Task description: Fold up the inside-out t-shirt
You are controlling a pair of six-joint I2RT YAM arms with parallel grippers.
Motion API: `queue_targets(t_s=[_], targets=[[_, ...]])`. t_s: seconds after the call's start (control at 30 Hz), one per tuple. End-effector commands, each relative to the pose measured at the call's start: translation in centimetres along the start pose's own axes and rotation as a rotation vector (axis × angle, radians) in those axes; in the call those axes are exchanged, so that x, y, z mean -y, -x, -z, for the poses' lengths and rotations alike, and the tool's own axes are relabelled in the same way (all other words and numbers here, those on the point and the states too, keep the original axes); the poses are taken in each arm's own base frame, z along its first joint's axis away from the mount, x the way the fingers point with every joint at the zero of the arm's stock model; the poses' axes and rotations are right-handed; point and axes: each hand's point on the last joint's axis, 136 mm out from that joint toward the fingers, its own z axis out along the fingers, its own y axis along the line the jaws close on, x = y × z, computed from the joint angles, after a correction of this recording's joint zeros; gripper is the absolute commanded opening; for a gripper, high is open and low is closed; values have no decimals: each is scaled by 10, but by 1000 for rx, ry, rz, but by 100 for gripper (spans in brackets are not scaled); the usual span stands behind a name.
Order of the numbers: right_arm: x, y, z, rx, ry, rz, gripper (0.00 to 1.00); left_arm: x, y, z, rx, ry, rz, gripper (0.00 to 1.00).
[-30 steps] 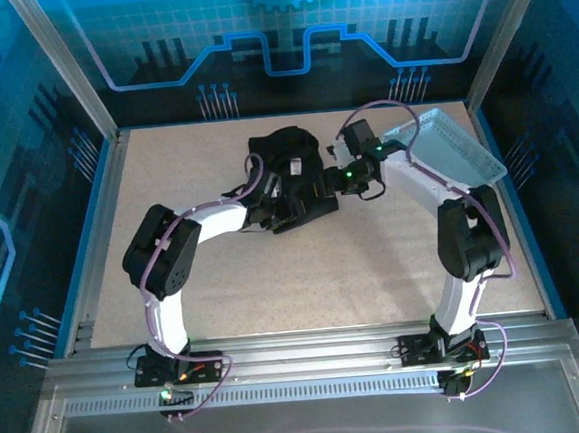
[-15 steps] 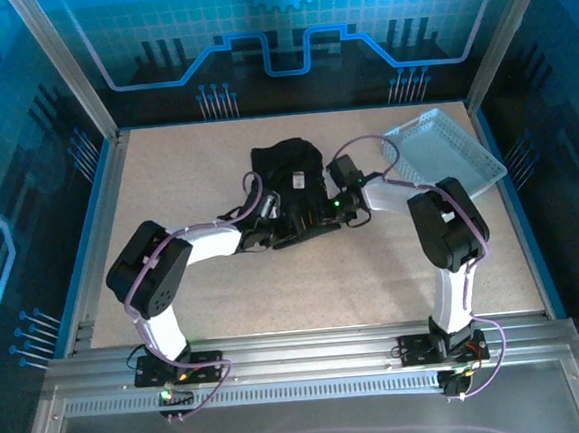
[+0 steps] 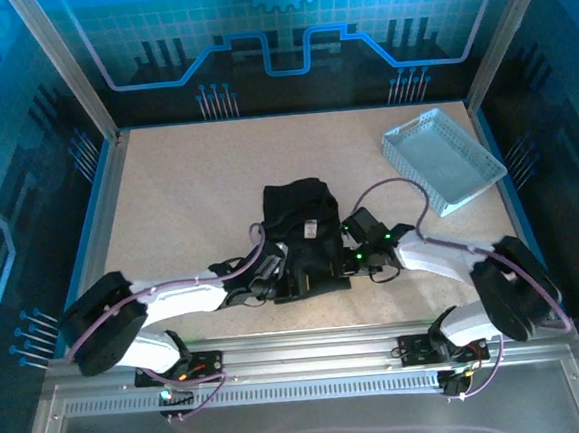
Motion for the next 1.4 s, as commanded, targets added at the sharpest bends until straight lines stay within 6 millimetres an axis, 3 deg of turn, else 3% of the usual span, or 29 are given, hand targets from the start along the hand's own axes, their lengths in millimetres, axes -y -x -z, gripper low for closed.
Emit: queue_targets(t_s=[0.0, 0.1, 0.2, 0.37, 0.5, 0.87, 1.07, 1.37], targets=[[-7, 23, 38, 108, 0, 47, 51, -11, 20, 31, 80, 91, 16, 69], [-29, 61, 61, 195, 56, 141, 52, 19, 62, 50, 150, -17, 3, 70], [-40, 95, 66, 235, 56, 189, 52, 26, 97, 55, 180, -22, 3, 70], [-32, 131, 54, 270, -4, 217, 54, -10, 131, 48, 200, 147, 73, 70], [-22, 146, 48, 273, -26, 216, 57, -15, 150, 36, 199, 151, 91, 70], [-23, 158, 29, 233, 19, 202, 56, -41, 152, 10, 175, 235, 92, 64], [-22, 164, 18, 214, 10, 193, 51, -60, 161, 27, 239, 372, 68, 64], [-21, 172, 14, 219, -6, 188, 36, -63, 162, 4, 215, 334, 103, 64]])
